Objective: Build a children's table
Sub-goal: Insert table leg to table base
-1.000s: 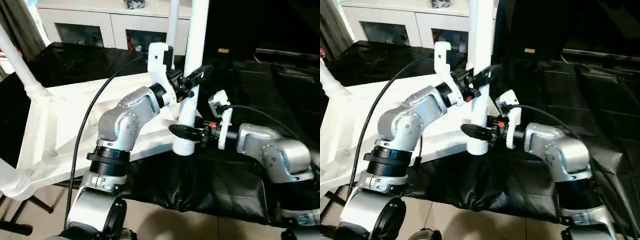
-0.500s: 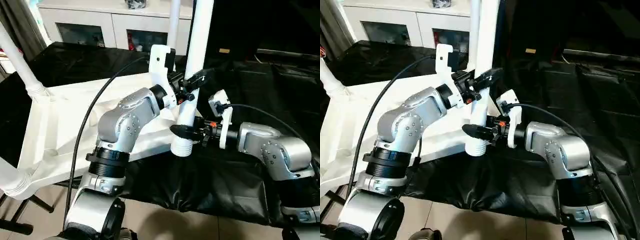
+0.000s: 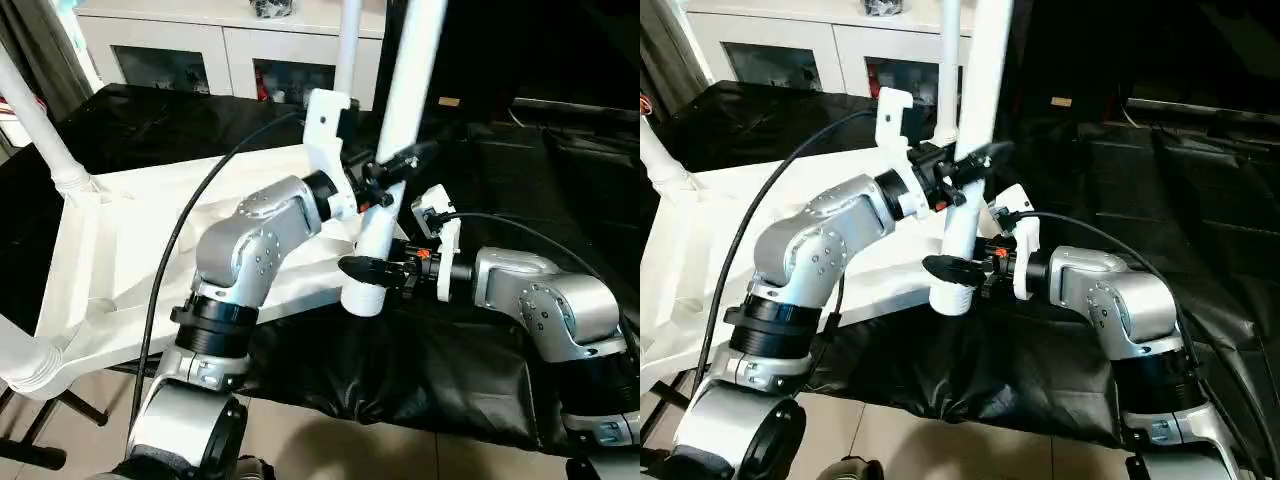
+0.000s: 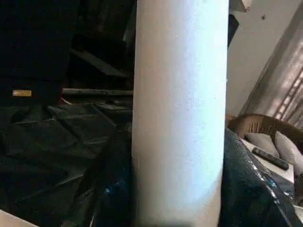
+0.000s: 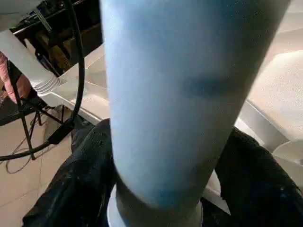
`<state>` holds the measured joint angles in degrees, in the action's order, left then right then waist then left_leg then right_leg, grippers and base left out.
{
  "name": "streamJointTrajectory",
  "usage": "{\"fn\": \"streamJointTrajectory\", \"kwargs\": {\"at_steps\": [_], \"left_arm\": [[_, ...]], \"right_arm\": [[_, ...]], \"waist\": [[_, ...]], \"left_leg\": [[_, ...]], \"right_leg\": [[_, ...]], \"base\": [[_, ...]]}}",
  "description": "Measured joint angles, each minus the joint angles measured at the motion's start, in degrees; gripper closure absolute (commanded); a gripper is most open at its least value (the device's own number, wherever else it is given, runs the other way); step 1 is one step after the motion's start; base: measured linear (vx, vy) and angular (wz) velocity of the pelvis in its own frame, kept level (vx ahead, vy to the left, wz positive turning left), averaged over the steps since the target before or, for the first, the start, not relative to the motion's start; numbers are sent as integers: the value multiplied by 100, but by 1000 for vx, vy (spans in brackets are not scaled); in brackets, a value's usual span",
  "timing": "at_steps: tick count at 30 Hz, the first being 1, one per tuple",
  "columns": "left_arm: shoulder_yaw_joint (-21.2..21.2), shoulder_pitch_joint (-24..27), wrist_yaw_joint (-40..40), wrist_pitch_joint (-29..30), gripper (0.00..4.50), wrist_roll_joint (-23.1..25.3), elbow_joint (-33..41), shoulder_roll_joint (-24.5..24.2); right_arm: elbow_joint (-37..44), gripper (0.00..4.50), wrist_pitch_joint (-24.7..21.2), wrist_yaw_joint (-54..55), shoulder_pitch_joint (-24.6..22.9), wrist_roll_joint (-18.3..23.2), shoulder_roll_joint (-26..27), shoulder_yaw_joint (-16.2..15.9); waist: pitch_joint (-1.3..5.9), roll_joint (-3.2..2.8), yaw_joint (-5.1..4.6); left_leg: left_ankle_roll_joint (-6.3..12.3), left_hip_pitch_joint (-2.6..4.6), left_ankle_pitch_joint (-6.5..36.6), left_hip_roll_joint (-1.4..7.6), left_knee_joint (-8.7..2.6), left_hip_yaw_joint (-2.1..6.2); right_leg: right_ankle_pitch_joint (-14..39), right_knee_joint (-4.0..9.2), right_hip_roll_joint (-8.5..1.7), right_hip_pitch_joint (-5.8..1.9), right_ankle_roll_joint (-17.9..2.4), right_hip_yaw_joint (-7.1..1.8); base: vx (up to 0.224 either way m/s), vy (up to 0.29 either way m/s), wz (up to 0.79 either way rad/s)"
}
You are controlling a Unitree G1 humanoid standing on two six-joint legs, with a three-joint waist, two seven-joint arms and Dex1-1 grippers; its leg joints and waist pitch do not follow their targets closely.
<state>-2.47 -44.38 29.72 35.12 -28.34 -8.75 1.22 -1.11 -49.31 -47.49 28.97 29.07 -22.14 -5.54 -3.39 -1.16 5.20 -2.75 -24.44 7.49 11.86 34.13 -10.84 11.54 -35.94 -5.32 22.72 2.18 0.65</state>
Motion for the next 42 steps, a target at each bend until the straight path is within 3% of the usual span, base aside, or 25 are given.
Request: {"fn": "streamJointTrajectory", "kwargs": {"at_steps": [2,4,10,19,20,21,23,25,32,42], "left_arm": [[-8,0,6,2,268,-2,5,-3],[-9,0,7,2,268,-2,5,-6],[-10,0,10,2,268,1,5,-23],[-12,0,25,6,268,0,5,-42],[-12,0,26,6,268,0,4,-45],[-12,0,28,6,268,0,4,-48],[-11,0,47,6,268,-1,5,-57],[-11,-1,66,6,268,0,4,-65],[-11,-1,72,6,268,-1,3,-67],[-1,-4,72,5,268,0,2,-75]], "right_arm": [[-26,168,0,-13,1,1,2,-2],[-26,204,0,-39,1,2,7,-6],[-25,249,8,-58,1,2,12,-54],[-25,259,8,-63,1,0,11,-61],[-25,203,9,-62,1,0,11,-61],[-25,189,9,-55,1,0,14,-61],[-37,189,28,-6,1,-29,65,-63],[-126,162,109,20,1,-73,74,-76],[-139,158,143,24,1,-139,74,-128],[-139,248,131,-33,1,-103,91,-127]], "waist": [[0,0,-2],[0,0,-2],[0,0,1],[0,0,0],[0,0,1],[0,0,1],[0,0,-1],[0,0,-1],[0,0,0],[0,0,-1]], "left_leg": [[0,0,0,0,0,-5],[0,0,0,0,0,-9],[0,0,0,0,0,-12],[0,0,0,0,0,-12],[0,0,0,0,0,-12],[0,0,0,0,0,-12],[0,1,0,0,0,-12],[0,1,0,0,0,-12],[0,1,0,0,0,-12],[0,1,0,0,0,-12]], "right_leg": [[0,-1,0,0,0,0],[0,-1,0,0,0,0],[0,-1,0,0,0,0],[0,-2,0,0,0,0],[0,-2,0,0,0,0],[0,-2,0,0,0,0],[0,-2,0,0,0,0],[0,-2,0,0,0,0],[0,-2,0,0,0,0],[0,-2,0,0,0,0]], "base": [[0,0,0],[0,0,0],[0,0,0],[0,0,0],[0,0,0],[0,0,0],[0,0,0],[0,0,0],[0,0,0],[0,0,0]]}}
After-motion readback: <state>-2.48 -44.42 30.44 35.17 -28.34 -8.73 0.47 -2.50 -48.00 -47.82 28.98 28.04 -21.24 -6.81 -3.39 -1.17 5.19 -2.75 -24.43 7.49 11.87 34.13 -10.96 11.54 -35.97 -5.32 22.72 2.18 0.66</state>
